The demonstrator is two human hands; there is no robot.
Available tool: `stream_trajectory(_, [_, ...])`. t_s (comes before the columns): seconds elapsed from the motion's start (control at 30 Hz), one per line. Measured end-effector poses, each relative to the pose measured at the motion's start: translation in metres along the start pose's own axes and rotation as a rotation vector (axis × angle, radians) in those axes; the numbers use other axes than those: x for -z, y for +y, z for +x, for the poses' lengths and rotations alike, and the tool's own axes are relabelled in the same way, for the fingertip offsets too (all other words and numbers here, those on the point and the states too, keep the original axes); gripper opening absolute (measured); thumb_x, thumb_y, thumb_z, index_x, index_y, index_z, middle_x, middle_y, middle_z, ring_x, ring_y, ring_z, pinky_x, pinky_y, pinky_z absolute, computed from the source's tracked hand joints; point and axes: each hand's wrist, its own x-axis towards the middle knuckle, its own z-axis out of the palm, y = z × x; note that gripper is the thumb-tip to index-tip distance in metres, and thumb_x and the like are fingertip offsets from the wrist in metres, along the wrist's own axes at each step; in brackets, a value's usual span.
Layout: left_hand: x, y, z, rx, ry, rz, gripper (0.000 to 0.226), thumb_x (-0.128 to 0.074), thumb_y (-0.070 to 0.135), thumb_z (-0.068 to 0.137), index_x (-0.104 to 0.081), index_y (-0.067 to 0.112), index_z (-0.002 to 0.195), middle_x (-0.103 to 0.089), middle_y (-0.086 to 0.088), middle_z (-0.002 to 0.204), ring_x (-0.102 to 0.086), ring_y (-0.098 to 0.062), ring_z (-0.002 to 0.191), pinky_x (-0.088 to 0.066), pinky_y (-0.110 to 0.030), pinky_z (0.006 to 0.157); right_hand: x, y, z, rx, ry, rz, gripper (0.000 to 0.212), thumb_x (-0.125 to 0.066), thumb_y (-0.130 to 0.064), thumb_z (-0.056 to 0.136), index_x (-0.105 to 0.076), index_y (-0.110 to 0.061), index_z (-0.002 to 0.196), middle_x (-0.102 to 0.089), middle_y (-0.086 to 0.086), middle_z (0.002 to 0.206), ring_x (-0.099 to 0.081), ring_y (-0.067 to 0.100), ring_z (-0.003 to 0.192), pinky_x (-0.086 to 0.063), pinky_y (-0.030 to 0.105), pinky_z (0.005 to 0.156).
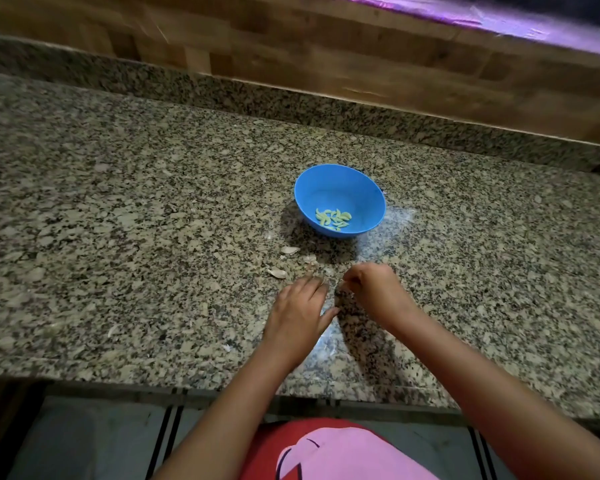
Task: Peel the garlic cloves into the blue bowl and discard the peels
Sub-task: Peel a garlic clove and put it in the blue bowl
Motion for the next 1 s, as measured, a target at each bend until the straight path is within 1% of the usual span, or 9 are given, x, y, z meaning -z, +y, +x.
stream_trajectory(0.13, [-0.004, 0.0, -0.002, -0.02, -0.007, -0.025, 0.045, -0.042, 0.041, 0.087, -0.067, 0.013, 0.111, -0.067, -0.002, 0.115, -0.06, -0.02, 0.114, -0.047, -0.037, 0.093, -0.003, 0.002, -0.007, 0.184, -0.042, -0.233, 0.01, -0.054, -0.002, 0.087, -0.063, 0.001, 0.092, -0.053, 0.012, 0.092, -0.046, 0.023, 0.088, -0.033, 0.027, 0.072])
stream_trajectory(0.27, [-0.009, -0.001, -0.001, -0.029, 0.039, -0.049, 0.04, -0.064, 0.034, 0.083, -0.064, 0.011, 0.116, -0.064, -0.005, 0.12, -0.056, -0.023, 0.119, -0.042, -0.039, 0.098, -0.015, 0.003, -0.015, 0.344, 0.086, -0.354, 0.016, -0.064, 0.013, 0.062, -0.057, 0.001, 0.07, -0.056, 0.016, 0.072, -0.054, 0.031, 0.071, -0.046, 0.032, 0.053])
stream_trajectory(0.4, [-0.007, 0.0, -0.001, -0.018, 0.023, -0.033, 0.045, -0.041, 0.041, 0.089, -0.064, 0.013, 0.115, -0.065, -0.003, 0.119, -0.057, -0.021, 0.118, -0.044, -0.038, 0.097, -0.023, 0.009, -0.021, 0.412, 0.241, -0.365, 0.016, -0.04, -0.001, 0.072, -0.056, -0.002, 0.068, -0.056, 0.011, 0.068, -0.044, 0.022, 0.072, -0.039, 0.027, 0.062])
stream_trajectory(0.5, [-0.008, -0.001, -0.003, -0.015, 0.019, -0.042, 0.049, -0.036, 0.044, 0.09, -0.063, 0.013, 0.116, -0.064, -0.002, 0.12, -0.055, -0.021, 0.12, -0.043, -0.038, 0.098, -0.026, 0.01, -0.027, 0.369, 0.248, -0.344, 0.016, -0.039, -0.004, 0.072, -0.055, -0.005, 0.069, -0.055, 0.009, 0.068, -0.04, 0.018, 0.073, -0.036, 0.022, 0.058])
stream_trajectory(0.63, [-0.011, -0.003, -0.002, -0.035, 0.079, -0.099, 0.035, -0.051, 0.035, 0.089, -0.066, 0.012, 0.11, -0.066, -0.004, 0.114, -0.059, -0.024, 0.113, -0.045, -0.039, 0.094, -0.027, 0.013, -0.029, 0.127, 0.213, -0.005, 0.014, -0.05, 0.001, 0.081, -0.065, 0.001, 0.08, -0.058, 0.01, 0.076, -0.053, 0.025, 0.074, -0.041, 0.024, 0.064])
stream_trajectory(0.73, [-0.012, -0.005, -0.003, -0.065, 0.142, -0.146, 0.018, -0.066, 0.021, 0.083, -0.069, 0.01, 0.097, -0.067, -0.003, 0.099, -0.063, -0.026, 0.096, -0.05, -0.038, 0.082, -0.02, 0.014, -0.027, -0.204, 0.169, 0.374, 0.013, -0.059, -0.005, 0.089, -0.069, -0.007, 0.097, -0.063, 0.001, 0.089, -0.058, 0.014, 0.084, -0.04, 0.005, 0.072])
stream_trajectory(0.8, [-0.011, -0.002, -0.004, -0.074, 0.121, -0.22, 0.014, -0.07, 0.011, 0.082, -0.069, 0.008, 0.095, -0.064, -0.004, 0.097, -0.058, -0.026, 0.096, -0.047, -0.036, 0.082, -0.014, 0.014, -0.024, -0.391, 0.164, 0.686, 0.011, -0.062, -0.008, 0.089, -0.069, -0.01, 0.097, -0.068, 0.001, 0.091, -0.064, 0.015, 0.086, -0.051, 0.017, 0.08])
stream_trajectory(0.9, [-0.001, 0.008, -0.002, 0.031, 0.034, -0.456, 0.018, -0.06, 0.013, 0.09, -0.066, 0.008, 0.107, -0.062, -0.003, 0.103, -0.053, -0.016, 0.1, -0.041, -0.023, 0.088, -0.001, 0.007, -0.026, -0.462, 0.104, 1.037, 0.009, -0.067, -0.002, 0.083, -0.067, -0.005, 0.091, -0.069, 0.007, 0.082, -0.065, 0.015, 0.072, -0.055, 0.022, 0.067])
stream_trajectory(1.0, [0.018, 0.021, 0.01, 0.187, 0.037, -0.706, 0.023, -0.062, 0.019, 0.089, -0.065, 0.013, 0.111, -0.06, 0.006, 0.1, -0.057, -0.004, 0.087, -0.047, -0.011, 0.078, 0.007, 0.0, -0.028, -0.437, 0.069, 1.172, 0.016, -0.07, 0.001, 0.078, -0.065, 0.007, 0.092, -0.068, 0.012, 0.077, -0.064, 0.014, 0.061, -0.053, 0.02, 0.056])
